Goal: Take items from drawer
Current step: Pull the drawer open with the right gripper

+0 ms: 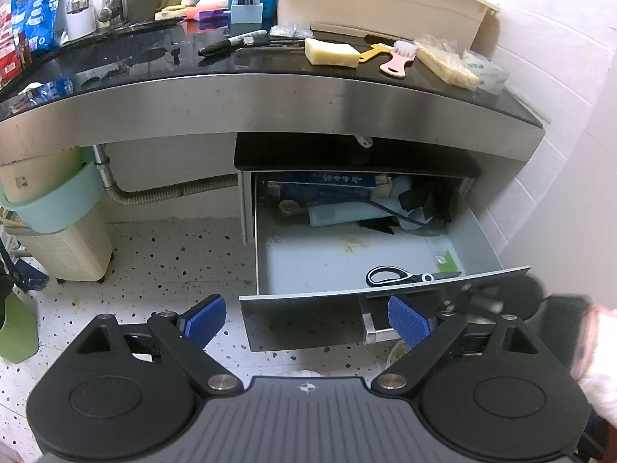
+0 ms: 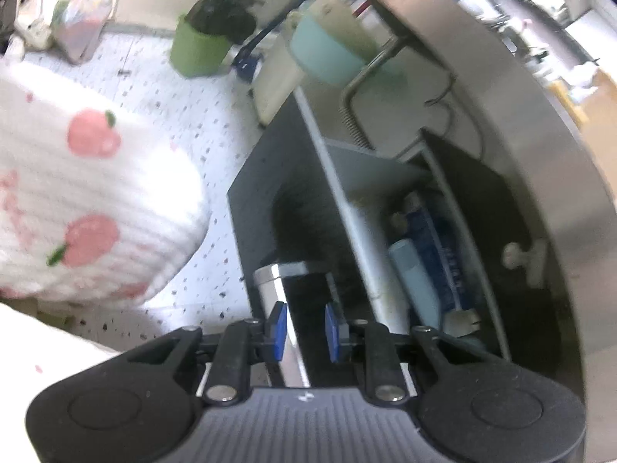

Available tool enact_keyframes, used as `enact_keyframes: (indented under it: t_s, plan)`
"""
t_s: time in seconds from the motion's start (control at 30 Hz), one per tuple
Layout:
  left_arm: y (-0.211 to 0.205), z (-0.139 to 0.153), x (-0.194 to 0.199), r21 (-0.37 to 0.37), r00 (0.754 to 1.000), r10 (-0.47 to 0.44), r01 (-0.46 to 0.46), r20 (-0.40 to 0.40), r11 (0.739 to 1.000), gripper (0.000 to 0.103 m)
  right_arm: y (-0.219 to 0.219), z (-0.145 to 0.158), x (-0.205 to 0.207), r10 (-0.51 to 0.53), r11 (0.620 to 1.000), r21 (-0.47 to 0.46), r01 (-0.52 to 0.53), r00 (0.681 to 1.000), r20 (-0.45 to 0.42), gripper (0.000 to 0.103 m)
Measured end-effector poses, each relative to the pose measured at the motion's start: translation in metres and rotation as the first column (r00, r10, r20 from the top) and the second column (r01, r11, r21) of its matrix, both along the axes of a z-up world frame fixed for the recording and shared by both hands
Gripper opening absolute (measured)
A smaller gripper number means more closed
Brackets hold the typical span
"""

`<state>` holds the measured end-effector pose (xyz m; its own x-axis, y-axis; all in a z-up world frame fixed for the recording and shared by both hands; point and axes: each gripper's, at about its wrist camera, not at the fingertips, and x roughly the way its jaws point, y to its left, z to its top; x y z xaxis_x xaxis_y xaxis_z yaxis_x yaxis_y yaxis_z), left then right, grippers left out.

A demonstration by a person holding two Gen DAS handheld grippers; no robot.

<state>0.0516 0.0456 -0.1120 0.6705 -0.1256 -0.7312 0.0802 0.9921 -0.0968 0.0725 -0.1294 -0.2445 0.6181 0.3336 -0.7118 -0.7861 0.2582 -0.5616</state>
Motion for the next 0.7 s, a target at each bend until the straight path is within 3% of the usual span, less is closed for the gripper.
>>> enact_keyframes:
  t_s: [0.27,0.47,0.7]
  plan:
    - [0.000,0.000,-0.005,-0.009,1.000,-0.002,0.002,0.004,1.000,0.092,-0.008,0.027,0.033,-0.004,0.998,-0.058,0.007,0.998,0.060,0.022]
    - [0.005,0.003,-0.011,-0.017,1.000,0.006,-0.006,0.012,1.000,0.092,-0.010,0.022,0.067,0.013,0.998,-0.065,-0.018,0.998,-0.067,0.024]
    - [0.012,0.005,-0.015,-0.022,1.000,0.024,-0.024,0.014,0.999,0.092,0.000,0.022,0.072,0.022,0.992,-0.115,-0.042,0.985,-0.169,0.024]
